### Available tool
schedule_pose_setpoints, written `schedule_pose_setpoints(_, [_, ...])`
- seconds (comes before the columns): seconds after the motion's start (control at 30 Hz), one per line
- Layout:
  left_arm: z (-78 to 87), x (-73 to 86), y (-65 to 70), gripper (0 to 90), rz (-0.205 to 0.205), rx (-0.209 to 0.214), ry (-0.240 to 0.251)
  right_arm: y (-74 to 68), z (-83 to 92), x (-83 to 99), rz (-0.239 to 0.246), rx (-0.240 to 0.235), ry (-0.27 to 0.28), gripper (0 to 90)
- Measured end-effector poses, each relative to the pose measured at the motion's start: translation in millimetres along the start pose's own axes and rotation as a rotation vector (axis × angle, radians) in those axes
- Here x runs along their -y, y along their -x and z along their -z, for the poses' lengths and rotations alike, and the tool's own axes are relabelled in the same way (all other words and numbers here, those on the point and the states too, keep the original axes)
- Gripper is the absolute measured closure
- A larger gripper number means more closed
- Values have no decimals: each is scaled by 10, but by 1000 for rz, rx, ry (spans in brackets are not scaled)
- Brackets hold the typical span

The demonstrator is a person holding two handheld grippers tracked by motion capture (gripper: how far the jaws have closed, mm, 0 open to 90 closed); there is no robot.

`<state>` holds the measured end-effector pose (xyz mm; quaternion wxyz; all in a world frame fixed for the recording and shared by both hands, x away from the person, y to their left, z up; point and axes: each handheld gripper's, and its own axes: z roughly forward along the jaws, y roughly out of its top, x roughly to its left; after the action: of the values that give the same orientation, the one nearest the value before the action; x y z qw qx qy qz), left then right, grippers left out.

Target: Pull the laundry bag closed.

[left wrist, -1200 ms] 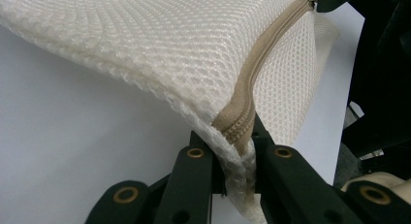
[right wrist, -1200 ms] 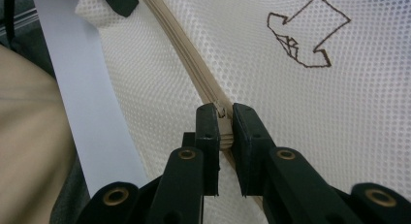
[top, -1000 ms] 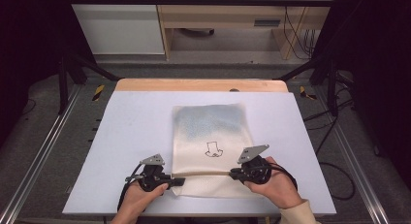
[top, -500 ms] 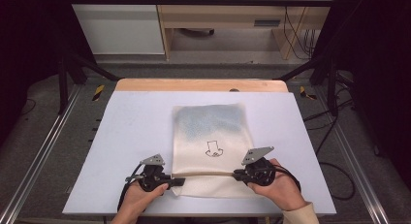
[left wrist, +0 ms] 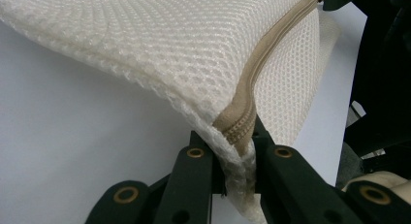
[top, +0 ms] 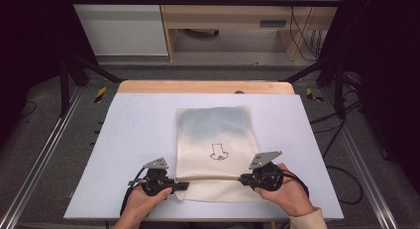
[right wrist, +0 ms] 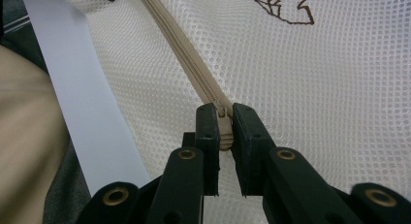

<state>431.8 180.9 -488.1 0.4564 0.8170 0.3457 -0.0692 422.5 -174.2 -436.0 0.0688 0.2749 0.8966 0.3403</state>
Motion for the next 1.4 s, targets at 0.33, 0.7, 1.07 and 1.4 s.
schedule_pose_setpoints(0.33, [-1,-2,3,845,-2,2,0,16,38,38,-10,4,8,820])
schedule_pose_setpoints(0.7, [8,-5,-3,845,-1,1,2,43,80,89,-29,18,9,820])
schedule_pose_setpoints(1.07, [11,-4,-5,845,1,1,3,70,115,135,-35,26,17,819])
schedule_pose_setpoints(1.4, [15,-7,-8,845,-2,-3,4,96,158,172,-43,34,25,819])
